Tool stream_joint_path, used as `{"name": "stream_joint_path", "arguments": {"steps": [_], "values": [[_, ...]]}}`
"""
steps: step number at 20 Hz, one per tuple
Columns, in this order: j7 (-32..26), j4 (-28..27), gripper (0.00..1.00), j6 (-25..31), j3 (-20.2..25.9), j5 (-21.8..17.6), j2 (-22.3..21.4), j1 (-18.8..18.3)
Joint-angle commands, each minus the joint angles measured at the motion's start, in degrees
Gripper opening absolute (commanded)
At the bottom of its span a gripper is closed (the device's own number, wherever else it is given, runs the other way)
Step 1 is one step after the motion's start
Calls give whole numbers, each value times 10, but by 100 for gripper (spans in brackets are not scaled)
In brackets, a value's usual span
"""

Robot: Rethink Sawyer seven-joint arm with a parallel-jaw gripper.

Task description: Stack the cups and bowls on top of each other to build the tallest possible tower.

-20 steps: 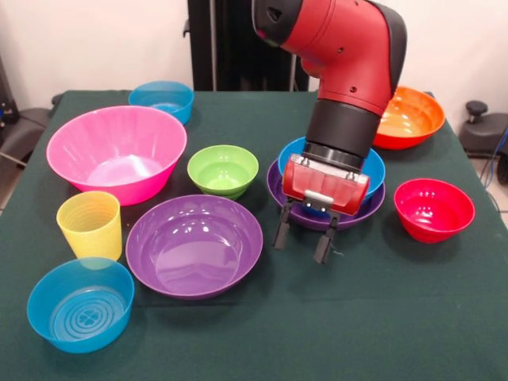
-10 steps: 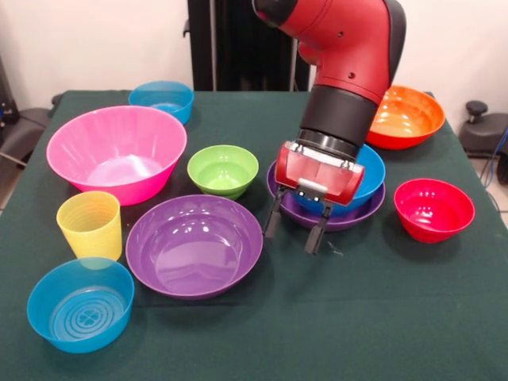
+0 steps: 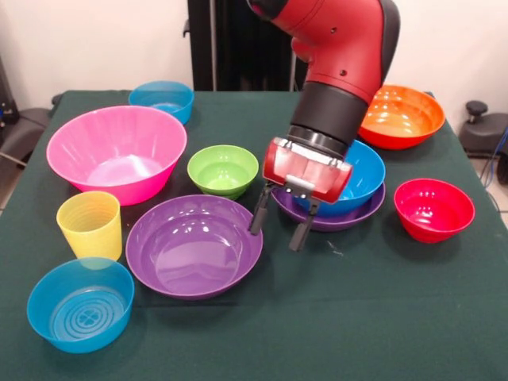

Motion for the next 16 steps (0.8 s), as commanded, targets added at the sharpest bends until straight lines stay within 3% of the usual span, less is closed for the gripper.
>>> {"name": "stream_joint_path", "arguments": {"steps": [1, 10, 16], "values": [[40, -27, 100, 33, 12, 37, 90, 10], [42, -54, 100, -20, 4, 70, 164, -4], [38, -62, 100, -32, 10, 73, 177, -5]]}}
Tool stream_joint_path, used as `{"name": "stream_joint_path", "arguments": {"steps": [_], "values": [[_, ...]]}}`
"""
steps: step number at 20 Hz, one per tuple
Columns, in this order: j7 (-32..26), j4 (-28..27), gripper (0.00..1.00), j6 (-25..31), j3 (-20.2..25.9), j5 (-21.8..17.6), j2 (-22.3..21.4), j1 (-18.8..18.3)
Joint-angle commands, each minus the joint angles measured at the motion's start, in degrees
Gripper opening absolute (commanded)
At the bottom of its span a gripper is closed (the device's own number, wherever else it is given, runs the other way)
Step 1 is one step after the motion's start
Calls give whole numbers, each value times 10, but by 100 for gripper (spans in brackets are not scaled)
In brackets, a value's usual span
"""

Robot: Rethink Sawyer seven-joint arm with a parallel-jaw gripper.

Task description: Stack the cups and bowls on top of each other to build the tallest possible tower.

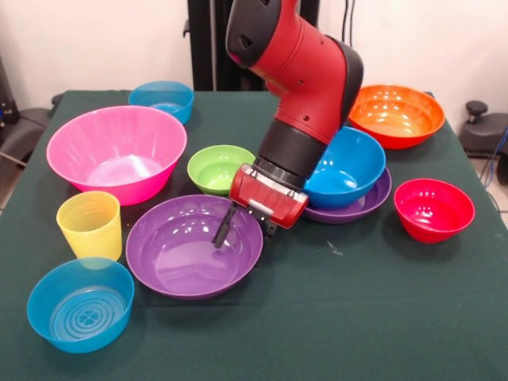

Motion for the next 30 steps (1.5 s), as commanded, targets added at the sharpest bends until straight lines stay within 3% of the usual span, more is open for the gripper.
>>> {"name": "stream_joint_path", "arguments": {"steps": [1, 7, 8, 21, 27, 30], "values": [[38, -46, 100, -20, 56, 28, 69, -6], [30, -67, 100, -27, 71, 21, 81, -14], [25, -68, 0, -24, 82, 9, 75, -20], [24, -48, 0, -20, 119, -28, 37, -44], [20, -19, 0, -14, 140, -59, 0, -56], [13, 3, 0, 1, 171, -94, -37, -76]]}}
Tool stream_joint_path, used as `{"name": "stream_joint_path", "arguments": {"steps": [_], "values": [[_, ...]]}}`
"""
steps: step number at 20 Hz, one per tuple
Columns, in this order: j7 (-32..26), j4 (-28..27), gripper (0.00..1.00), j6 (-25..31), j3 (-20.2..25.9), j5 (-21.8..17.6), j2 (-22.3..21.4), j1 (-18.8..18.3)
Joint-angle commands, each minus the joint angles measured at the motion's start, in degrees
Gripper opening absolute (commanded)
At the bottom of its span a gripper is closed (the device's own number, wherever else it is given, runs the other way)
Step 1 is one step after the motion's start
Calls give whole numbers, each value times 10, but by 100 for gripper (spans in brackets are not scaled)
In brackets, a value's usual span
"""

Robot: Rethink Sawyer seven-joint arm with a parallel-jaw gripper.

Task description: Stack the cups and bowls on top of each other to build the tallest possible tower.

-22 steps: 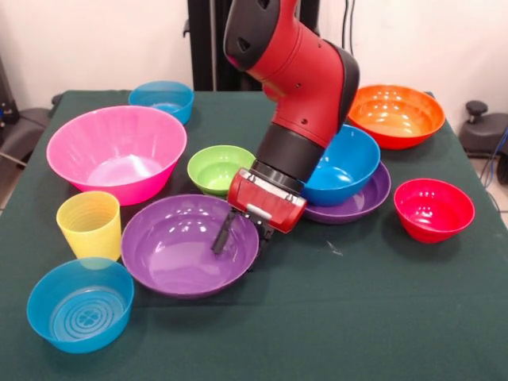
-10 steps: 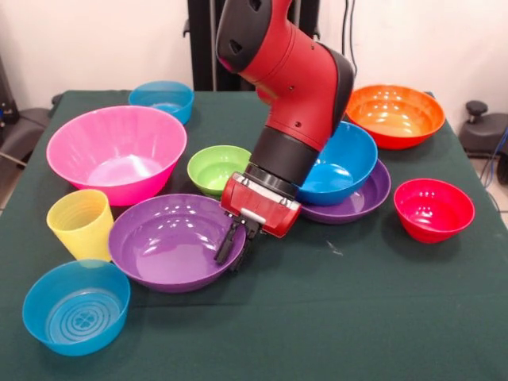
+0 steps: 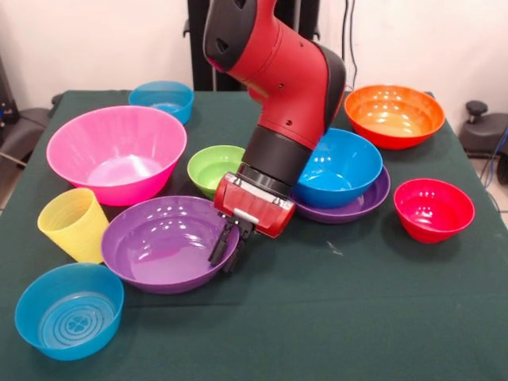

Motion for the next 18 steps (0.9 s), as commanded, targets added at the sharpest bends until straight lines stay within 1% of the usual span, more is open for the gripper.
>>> {"name": "stream_joint_path", "arguments": {"steps": [1, 3, 5, 6, 7, 8, 9, 10, 11, 12, 14, 16, 18], "values": [[11, 23, 0, 32, 163, -78, -32, -43], [2, 54, 0, 52, 190, -110, -81, -60], [-11, 104, 0, 80, 216, -143, -158, -78], [-24, 135, 0, 107, 239, -159, -210, -94], [-31, 156, 0, 124, 252, -170, -247, -104], [-50, 183, 0, 154, 279, -182, -297, -125], [-60, 197, 0, 171, 296, -189, -323, -138], [-80, 218, 0, 200, 324, -194, -365, -163], [-89, 228, 0, 212, 338, -197, -384, -176], [-106, 245, 0, 235, 359, -196, -418, -197], [-125, 262, 0, 262, 380, -193, -455, -223], [-136, 269, 0, 285, 388, -188, -477, -238], [-141, 263, 0, 302, 380, -188, -489, -239]]}}
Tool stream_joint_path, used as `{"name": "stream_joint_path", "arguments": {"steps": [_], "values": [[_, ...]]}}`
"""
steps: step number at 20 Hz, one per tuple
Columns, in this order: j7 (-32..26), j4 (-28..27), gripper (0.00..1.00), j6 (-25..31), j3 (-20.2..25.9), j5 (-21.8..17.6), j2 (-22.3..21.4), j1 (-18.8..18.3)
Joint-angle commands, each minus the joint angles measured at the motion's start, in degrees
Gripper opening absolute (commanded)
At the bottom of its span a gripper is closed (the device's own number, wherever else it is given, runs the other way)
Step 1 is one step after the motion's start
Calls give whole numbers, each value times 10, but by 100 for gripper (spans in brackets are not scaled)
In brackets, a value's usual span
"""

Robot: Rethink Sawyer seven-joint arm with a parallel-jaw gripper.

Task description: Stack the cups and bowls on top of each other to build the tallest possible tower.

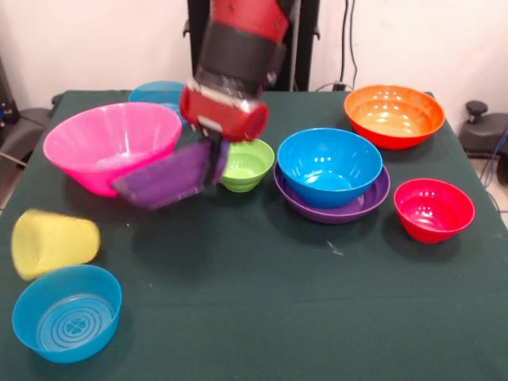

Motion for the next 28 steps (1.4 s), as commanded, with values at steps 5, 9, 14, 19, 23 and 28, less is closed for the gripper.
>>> {"name": "stream_joint_path", "arguments": {"steps": [5, 9, 14, 19, 23, 28], "values": [[-156, 68, 0, 178, 138, -50, -173, -49], [-206, 80, 0, 202, 194, -55, -205, -88], [-247, 102, 0, 224, 268, -54, -235, -122], [-238, 108, 0, 253, 303, -37, -249, -125], [-170, 101, 0, 243, 323, 1, -252, -107], [-62, 62, 0, 216, 279, 6, -234, -40]]}}
